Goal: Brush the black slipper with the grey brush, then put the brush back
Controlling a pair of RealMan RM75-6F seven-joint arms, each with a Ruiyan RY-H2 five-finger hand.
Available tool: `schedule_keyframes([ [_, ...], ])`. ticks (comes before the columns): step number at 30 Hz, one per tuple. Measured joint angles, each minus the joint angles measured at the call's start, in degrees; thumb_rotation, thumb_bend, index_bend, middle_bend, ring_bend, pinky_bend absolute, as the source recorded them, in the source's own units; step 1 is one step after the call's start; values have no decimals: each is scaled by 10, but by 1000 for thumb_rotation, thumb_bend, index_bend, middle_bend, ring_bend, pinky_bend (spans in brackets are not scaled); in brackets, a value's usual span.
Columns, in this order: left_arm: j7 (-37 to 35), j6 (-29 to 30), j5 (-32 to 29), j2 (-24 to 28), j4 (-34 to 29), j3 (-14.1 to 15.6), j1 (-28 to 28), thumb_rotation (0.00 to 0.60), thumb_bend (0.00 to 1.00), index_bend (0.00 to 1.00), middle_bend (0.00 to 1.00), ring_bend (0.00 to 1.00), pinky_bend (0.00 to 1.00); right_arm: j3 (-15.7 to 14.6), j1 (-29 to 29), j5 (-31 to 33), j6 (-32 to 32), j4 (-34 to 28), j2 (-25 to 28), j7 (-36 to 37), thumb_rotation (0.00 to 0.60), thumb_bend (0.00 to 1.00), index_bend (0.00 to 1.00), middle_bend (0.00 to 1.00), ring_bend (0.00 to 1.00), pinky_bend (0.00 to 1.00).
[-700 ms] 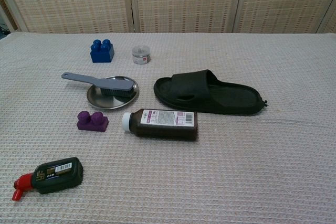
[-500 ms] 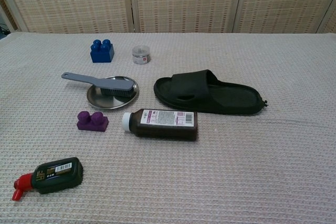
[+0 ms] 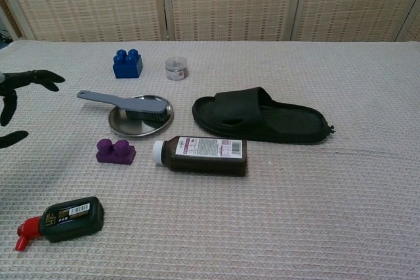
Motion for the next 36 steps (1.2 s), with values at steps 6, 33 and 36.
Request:
schedule_keyframes([
  [6,85,-65,-64,-81,26,-42,-74,600,392,142,135,617,904,2,4,17,-19,-2,2,0,600,104,0,0,0,0],
  [33,166,-159,-186,-254,280,-85,-236,600,392,211,193,678,940,-4,1,39,-41,-22,33,14,600,105,0,0,0,0],
  [36,167,-166,-192,-261,299,-83,-245,600,392,228,206,678,940,-6,3,40,-48,-24,34,15,600,105,0,0,0,0],
])
